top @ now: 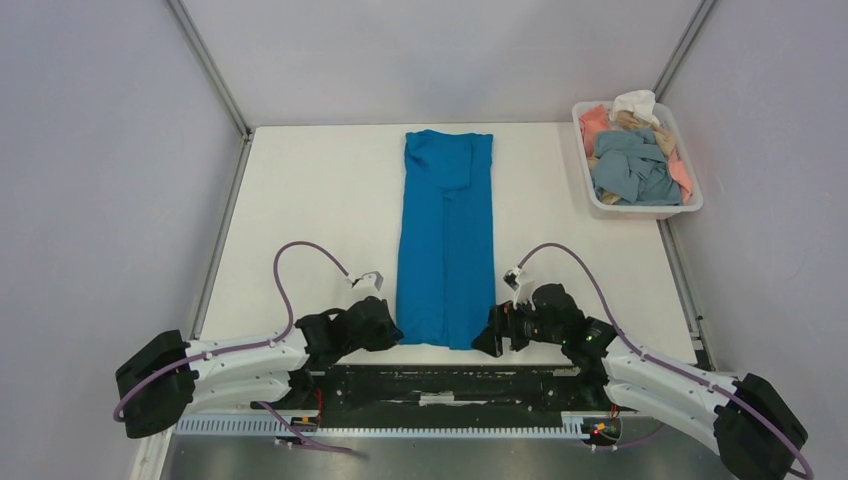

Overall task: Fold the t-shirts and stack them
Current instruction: Grab the bottom of the folded rectangular tshirt with both arms, then fold the folded rectangular tshirt in 1/3 of the way, then grab one side of the 2/3 rectangular tshirt with both arms, then fold the long partially folded tshirt into a neat square

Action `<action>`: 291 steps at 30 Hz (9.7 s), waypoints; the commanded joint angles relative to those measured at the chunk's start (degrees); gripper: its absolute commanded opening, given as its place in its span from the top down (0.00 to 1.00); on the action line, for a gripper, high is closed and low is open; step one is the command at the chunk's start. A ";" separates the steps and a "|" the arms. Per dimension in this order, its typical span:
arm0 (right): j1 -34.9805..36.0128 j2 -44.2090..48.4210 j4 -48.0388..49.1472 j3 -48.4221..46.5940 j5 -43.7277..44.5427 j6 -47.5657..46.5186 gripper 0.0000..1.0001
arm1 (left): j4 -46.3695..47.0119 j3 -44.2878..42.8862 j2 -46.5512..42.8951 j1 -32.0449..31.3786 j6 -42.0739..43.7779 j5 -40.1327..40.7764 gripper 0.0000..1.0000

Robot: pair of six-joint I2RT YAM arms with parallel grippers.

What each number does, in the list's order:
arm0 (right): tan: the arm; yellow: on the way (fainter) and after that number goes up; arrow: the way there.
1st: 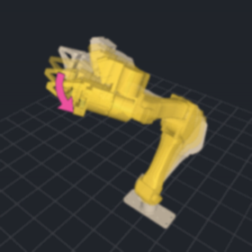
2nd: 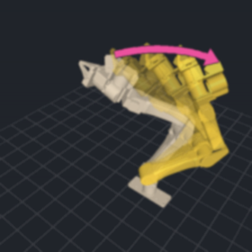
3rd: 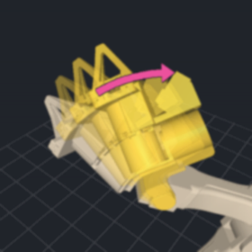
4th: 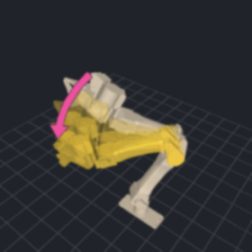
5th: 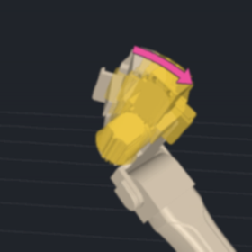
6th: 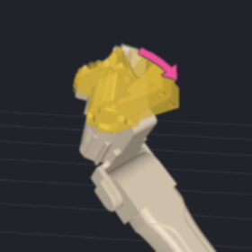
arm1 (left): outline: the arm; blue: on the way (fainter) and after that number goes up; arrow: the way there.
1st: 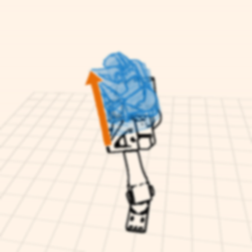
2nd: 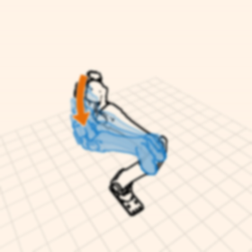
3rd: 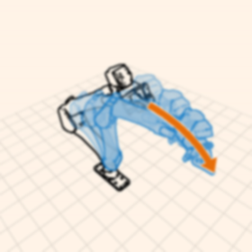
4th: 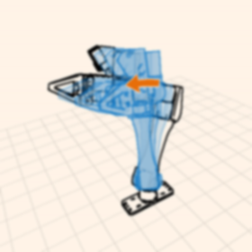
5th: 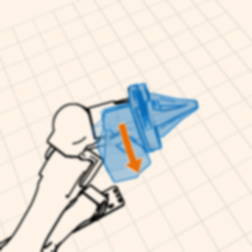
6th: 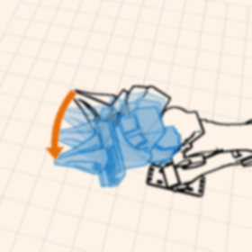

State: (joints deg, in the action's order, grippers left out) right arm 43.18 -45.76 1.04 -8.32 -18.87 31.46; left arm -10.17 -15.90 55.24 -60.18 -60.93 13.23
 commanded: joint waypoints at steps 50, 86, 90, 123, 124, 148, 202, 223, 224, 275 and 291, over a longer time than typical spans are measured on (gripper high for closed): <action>4.00 -0.49 3.77 -9.71 23.96 -1.39 1.00 | -0.02 -17.30 5.80 10.43 9.70 -0.06 0.98; -20.20 -44.04 22.97 -38.65 12.19 -9.07 1.00 | -0.40 -59.84 51.10 35.09 27.95 -9.60 0.98; -21.15 -47.17 22.76 -40.71 12.06 -8.87 1.00 | -1.97 -63.09 54.82 35.84 29.02 -12.97 0.98; -18.13 -56.74 22.52 -44.29 -2.61 -11.11 0.02 | 4.17 -34.40 32.83 35.75 22.26 -21.90 0.17; -18.16 -58.47 21.90 -46.09 -2.46 -11.11 0.02 | 4.20 -33.55 31.92 35.71 22.17 -21.33 0.16; -21.12 -61.75 15.35 -63.40 17.65 -19.46 0.02 | 4.36 -29.48 33.41 34.64 20.51 -22.92 0.15; -11.21 -32.11 25.33 -4.18 12.63 0.28 1.00 | 4.81 -13.83 28.59 27.81 13.59 -13.78 0.98; 12.04 7.14 -2.42 12.64 18.20 15.12 1.00 | -6.69 4.96 -3.48 1.16 -6.47 -6.59 0.98; 12.13 7.17 -2.91 12.27 18.51 14.82 1.00 | -7.10 4.83 -4.16 0.45 -6.64 -6.26 0.98; -12.63 -23.23 7.77 -39.66 26.24 -10.33 1.00 | -1.75 -44.10 22.73 31.93 19.25 -2.19 0.98; -23.60 -48.30 17.64 -51.64 11.88 -7.75 1.00 | -1.43 -62.77 50.24 41.54 22.65 -10.59 0.98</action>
State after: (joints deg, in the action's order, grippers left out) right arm 21.63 -88.71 13.76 -55.59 -4.36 23.09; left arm -12.88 -73.32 98.85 -20.56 -41.65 4.38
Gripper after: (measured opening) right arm 0.015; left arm 0.036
